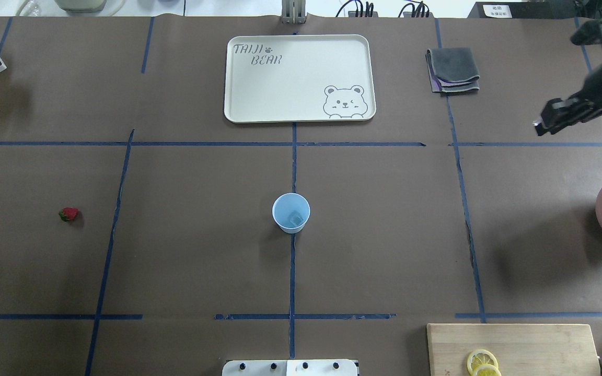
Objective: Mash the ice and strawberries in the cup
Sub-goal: 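Carry the ice cube with the right gripper over the blue cup, then lower the right gripper into the blue cup and release the ice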
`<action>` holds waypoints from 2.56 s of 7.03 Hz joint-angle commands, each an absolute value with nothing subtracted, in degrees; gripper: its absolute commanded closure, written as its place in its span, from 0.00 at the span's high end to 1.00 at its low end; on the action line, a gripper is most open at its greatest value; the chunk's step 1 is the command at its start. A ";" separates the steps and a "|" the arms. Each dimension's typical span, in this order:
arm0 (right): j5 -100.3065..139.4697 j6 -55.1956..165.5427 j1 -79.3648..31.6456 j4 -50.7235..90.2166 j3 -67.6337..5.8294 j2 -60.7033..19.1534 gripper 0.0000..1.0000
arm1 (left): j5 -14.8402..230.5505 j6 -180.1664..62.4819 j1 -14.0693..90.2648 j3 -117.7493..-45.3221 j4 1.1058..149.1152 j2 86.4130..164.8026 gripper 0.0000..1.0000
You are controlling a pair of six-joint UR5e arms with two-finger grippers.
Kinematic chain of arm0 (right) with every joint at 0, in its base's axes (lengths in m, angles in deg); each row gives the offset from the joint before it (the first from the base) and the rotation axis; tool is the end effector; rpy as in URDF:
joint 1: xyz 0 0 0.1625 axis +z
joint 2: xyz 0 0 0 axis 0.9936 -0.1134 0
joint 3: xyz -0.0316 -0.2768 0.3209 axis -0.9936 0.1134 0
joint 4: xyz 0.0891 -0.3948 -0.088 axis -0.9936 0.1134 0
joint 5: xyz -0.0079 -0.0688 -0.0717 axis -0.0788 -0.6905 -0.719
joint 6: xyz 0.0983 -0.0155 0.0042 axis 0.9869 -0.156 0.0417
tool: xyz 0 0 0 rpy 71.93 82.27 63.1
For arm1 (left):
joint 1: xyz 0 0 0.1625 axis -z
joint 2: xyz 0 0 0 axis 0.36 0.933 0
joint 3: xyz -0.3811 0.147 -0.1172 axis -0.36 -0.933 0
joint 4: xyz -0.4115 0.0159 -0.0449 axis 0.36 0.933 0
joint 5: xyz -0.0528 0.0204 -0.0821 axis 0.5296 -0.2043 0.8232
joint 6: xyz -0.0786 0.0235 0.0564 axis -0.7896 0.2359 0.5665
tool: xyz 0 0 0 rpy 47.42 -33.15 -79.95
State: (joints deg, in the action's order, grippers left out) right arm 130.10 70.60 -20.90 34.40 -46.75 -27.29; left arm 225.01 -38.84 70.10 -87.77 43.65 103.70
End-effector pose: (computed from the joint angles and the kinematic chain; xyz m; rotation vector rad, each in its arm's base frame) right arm -0.1977 -0.5216 0.3756 0.0807 -0.8977 -0.1323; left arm -0.0684 -0.4717 0.6199 0.0432 0.8489 0.0644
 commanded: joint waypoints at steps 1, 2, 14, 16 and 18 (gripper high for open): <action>122.30 90.79 -35.34 34.76 -46.63 -16.58 0.00 | 225.01 -38.75 70.05 -87.51 43.65 103.38 1.00; 117.46 98.71 -41.59 34.76 -46.28 -12.62 0.00 | 225.01 -38.84 70.04 -87.51 43.65 103.38 1.00; 103.08 109.86 -57.83 40.82 -34.94 5.44 0.04 | 224.93 -38.75 70.04 -86.89 43.73 103.38 1.00; 103.08 109.86 -57.83 40.74 -35.03 5.53 0.63 | 224.93 -38.75 70.04 -86.89 43.73 103.38 1.00; 103.08 109.86 -57.83 40.74 -35.03 5.44 0.99 | 225.01 -38.75 70.04 -86.89 43.73 103.38 1.00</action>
State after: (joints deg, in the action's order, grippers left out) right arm 103.08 109.86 -57.83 40.78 -35.05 5.46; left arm 224.98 -38.75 70.04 -86.90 43.73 103.38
